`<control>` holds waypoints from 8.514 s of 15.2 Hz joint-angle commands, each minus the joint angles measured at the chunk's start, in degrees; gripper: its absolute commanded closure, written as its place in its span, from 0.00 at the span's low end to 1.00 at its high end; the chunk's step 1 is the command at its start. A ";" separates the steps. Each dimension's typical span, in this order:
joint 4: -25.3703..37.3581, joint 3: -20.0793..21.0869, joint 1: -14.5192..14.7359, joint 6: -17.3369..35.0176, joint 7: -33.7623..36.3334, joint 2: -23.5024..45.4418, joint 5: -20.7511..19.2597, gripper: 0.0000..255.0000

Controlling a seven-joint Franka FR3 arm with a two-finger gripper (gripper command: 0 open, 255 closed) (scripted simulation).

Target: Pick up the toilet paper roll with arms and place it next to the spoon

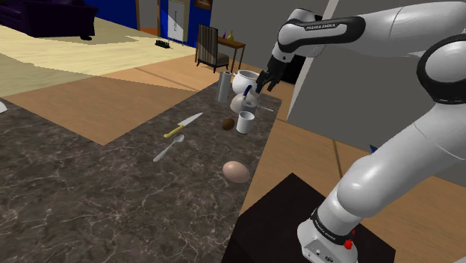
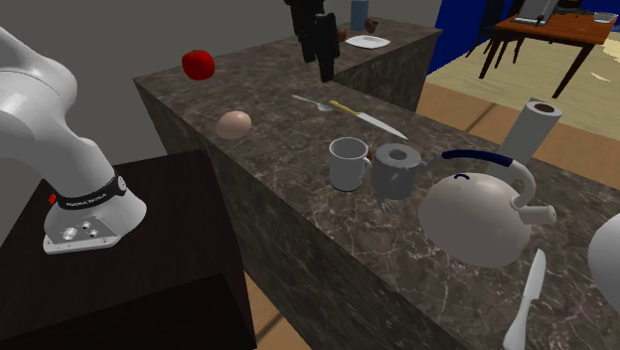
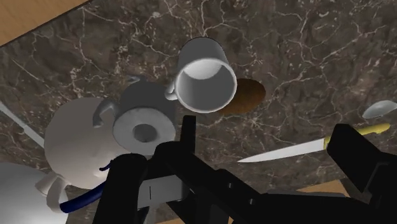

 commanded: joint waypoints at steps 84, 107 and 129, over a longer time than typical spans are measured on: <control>9.36 3.57 9.77 0.24 16.01 7.08 0.56 1.00; 6.72 23.43 20.53 -9.01 47.43 -4.54 -2.36 1.00; -9.36 23.92 20.62 7.99 48.57 -3.57 -2.74 1.00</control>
